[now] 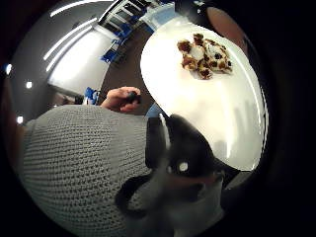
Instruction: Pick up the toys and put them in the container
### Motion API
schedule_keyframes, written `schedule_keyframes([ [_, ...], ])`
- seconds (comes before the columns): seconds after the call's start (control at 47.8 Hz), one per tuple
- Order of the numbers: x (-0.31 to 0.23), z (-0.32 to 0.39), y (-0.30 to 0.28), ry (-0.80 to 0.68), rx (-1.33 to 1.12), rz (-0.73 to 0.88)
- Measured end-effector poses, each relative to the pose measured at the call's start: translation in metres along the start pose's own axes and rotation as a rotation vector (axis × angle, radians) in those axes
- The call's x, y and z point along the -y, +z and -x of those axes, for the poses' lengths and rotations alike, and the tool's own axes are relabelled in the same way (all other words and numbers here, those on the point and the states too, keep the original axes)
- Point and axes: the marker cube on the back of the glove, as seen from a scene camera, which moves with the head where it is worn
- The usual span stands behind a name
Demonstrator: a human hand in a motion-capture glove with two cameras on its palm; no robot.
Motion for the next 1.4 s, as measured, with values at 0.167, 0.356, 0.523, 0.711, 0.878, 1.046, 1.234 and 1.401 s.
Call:
schedule_keyframes([
  [0.167,0.001,0.001,0.000,-0.002,-0.012,0.008],
  [0.356,0.000,-0.001,0.001,0.028,-0.010,0.021],
  [0.523,0.009,-0.005,0.002,0.044,-0.014,0.030],
  [0.711,0.061,-0.001,-0.004,-0.036,-0.045,0.048],
  [0.878,0.169,0.004,-0.014,-0.131,-0.037,0.082],
  [1.046,0.211,0.001,0.004,-0.126,-0.119,0.104],
  [1.234,0.200,-0.013,0.059,-0.085,-0.097,0.236],
  [1.401,0.176,-0.025,0.128,-0.004,-0.154,0.424],
])
